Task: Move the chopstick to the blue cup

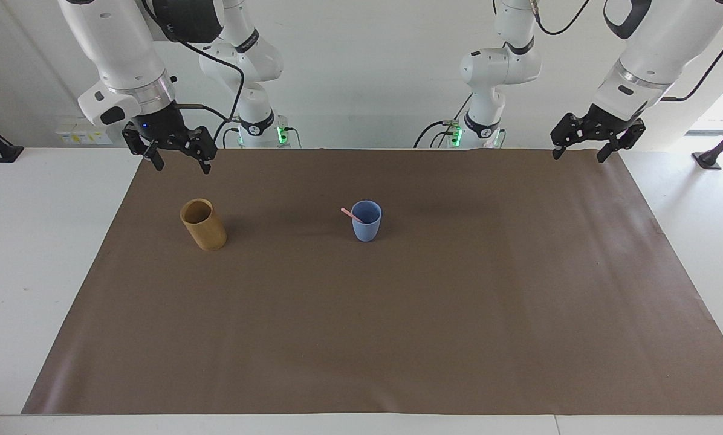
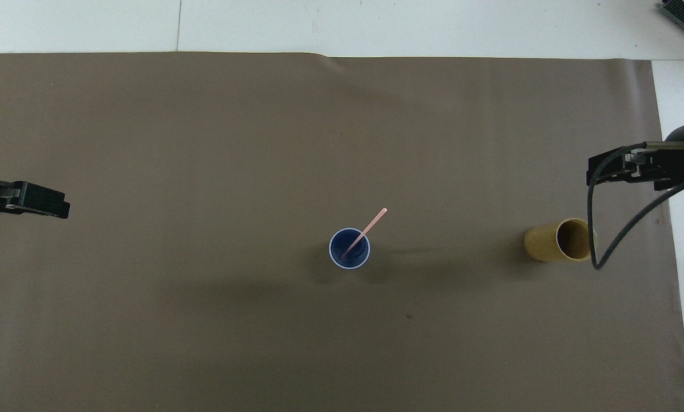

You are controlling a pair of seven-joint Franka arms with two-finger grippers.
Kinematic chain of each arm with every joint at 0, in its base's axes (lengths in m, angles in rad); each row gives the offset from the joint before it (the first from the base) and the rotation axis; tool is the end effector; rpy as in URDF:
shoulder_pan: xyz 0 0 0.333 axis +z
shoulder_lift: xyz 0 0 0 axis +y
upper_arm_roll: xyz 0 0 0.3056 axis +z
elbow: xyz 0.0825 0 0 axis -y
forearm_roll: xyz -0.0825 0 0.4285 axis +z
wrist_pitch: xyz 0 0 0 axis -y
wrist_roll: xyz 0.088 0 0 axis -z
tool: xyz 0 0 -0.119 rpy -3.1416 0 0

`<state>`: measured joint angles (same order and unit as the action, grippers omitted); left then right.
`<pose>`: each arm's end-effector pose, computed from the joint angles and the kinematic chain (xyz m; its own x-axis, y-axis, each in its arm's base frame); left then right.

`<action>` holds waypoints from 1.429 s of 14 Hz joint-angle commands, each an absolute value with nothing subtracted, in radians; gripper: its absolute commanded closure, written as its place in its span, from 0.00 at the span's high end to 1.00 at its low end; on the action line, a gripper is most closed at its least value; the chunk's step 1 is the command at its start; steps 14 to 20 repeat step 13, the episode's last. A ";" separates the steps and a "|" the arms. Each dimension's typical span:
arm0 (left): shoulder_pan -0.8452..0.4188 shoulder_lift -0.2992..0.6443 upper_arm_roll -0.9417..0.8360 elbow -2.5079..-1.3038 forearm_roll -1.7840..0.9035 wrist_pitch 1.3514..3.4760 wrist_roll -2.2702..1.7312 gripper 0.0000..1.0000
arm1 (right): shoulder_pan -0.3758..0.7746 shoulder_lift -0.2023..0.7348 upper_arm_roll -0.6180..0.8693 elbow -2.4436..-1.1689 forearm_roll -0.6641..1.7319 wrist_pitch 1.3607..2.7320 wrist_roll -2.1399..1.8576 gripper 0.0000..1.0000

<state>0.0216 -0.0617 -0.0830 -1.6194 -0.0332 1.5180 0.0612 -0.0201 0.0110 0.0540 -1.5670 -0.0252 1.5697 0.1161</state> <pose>0.5727 -0.0406 0.6087 0.9916 -0.1236 -0.0381 -0.1225 -0.9920 0.0305 0.6017 0.0172 0.5974 0.9966 -0.0821 -0.0054 -0.0819 -0.9963 0.0254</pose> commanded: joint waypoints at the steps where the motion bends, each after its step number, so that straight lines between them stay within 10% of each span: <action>1: 0.043 -0.080 -0.094 -1.632 -0.048 1.511 0.071 1.00 | -0.032 -0.018 0.058 -1.603 -0.008 1.589 0.091 1.00; 20: 0.043 -0.080 -0.094 -1.632 -0.048 1.511 0.071 1.00 | -0.031 -0.021 0.061 -1.617 -0.008 1.635 0.092 1.00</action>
